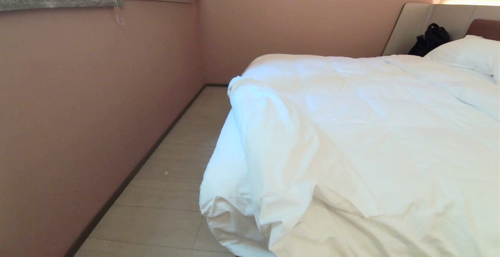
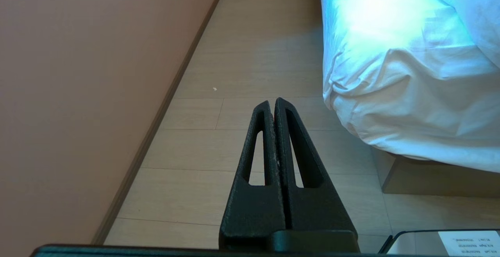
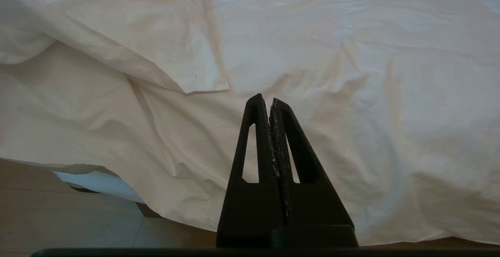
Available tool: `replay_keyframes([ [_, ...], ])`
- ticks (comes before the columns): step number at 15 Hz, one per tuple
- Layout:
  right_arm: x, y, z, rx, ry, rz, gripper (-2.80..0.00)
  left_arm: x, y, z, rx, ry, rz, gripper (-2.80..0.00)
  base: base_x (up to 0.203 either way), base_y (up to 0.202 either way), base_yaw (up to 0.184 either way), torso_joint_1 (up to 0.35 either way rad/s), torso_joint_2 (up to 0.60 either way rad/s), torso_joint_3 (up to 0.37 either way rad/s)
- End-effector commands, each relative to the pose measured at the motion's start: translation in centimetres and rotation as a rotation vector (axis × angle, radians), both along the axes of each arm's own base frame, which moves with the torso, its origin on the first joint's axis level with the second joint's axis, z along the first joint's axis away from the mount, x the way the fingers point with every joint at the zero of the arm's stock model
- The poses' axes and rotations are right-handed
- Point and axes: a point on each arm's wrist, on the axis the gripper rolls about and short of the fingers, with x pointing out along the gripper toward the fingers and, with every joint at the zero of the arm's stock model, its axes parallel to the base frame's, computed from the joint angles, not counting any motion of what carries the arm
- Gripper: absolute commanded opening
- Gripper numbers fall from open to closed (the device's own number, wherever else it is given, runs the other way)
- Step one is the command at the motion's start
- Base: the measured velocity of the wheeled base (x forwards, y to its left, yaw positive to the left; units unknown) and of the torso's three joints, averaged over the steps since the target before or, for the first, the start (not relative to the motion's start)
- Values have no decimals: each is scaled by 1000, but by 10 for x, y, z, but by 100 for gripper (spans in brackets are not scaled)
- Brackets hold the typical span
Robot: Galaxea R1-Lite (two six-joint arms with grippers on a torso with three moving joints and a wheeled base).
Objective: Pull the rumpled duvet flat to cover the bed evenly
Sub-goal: Flatten the corners of the folded blanket
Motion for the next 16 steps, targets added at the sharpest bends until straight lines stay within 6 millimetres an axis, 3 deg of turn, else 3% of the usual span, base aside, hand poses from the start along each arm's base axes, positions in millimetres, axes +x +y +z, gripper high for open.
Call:
replay_keyframes([
  [1, 0, 0, 0, 0, 1, 1, -280, 0, 0, 0, 3, 0, 1, -280, 0, 0, 0, 0, 0, 0],
  [3, 0, 0, 0, 0, 0, 1, -280, -1, 0, 4, 17, -16, -2, -280, 0, 0, 0, 0, 0, 0],
  [10, 0, 0, 0, 0, 0, 1, -280, -7, -2, 50, 14, -82, -96, -280, 0, 0, 0, 0, 0, 0],
  [13, 0, 0, 0, 0, 0, 1, -280, 12, -3, 74, -12, 23, -154, -280, 0, 0, 0, 0, 0, 0],
  [16, 0, 0, 0, 1, 0, 1, -280, 49, -5, 103, -57, 162, -246, -280, 0, 0, 0, 0, 0, 0],
])
